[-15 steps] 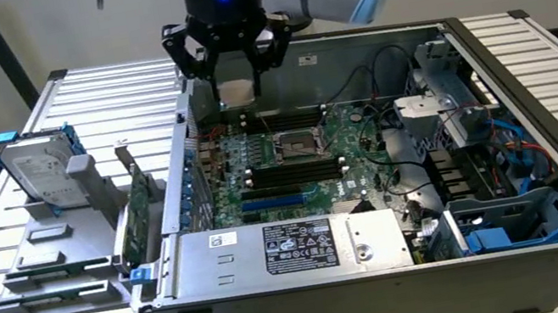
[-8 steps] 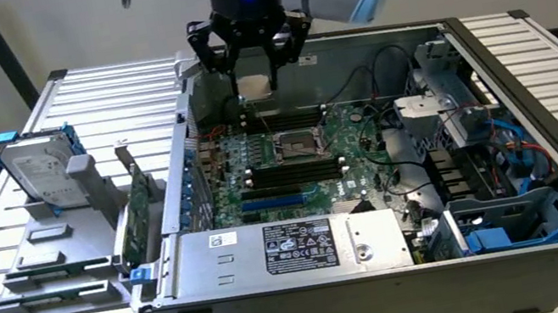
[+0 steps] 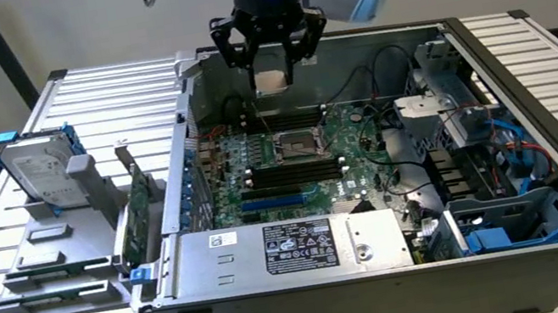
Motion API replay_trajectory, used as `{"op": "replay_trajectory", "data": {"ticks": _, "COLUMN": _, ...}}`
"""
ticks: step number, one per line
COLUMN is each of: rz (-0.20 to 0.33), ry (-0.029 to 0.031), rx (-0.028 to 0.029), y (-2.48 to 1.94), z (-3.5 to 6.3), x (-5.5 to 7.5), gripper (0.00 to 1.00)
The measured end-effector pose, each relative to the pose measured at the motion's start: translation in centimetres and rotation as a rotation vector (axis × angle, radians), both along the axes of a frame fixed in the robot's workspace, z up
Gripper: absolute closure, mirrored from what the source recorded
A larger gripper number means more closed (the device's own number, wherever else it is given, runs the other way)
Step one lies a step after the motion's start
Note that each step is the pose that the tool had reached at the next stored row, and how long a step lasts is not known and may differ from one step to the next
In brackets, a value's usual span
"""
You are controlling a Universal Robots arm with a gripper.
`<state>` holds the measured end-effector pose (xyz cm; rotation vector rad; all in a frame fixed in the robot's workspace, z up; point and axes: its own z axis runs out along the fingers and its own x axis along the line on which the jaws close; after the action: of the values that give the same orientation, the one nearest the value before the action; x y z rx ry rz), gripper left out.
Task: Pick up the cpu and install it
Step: 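Pick up the cpu and move it towards the insertion slot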
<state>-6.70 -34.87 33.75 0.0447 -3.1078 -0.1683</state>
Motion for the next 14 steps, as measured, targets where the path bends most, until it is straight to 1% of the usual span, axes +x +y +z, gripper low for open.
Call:
{"op": "replay_trajectory", "data": {"ticks": 4, "rz": 0.0, "ry": 0.0001, "rx": -0.0152, "y": 0.8, "z": -0.36, "x": 0.9, "gripper": 0.45}}
{"op": "replay_trajectory", "data": {"ticks": 6, "rz": -0.003, "ry": 0.0, "rx": -0.0203, "y": 1.03, "z": -0.58, "x": 1.2, "gripper": 0.45}}
{"op": "replay_trajectory", "data": {"ticks": 7, "rz": -0.005, "ry": 0.0001, "rx": -0.0212, "y": 1.09, "z": -0.69, "x": 1.4, "gripper": 0.45}}
{"op": "replay_trajectory", "data": {"ticks": 10, "rz": -0.019, "ry": 0.0002, "rx": -0.0212, "y": 1.13, "z": -1.07, "x": 1.8, "gripper": 0.45}}
{"op": "replay_trajectory", "data": {"ticks": 14, "rz": -0.05, "ry": 0.0005, "rx": -0.0221, "y": 1.15, "z": -1.6, "x": 2.1, "gripper": 0.45}}
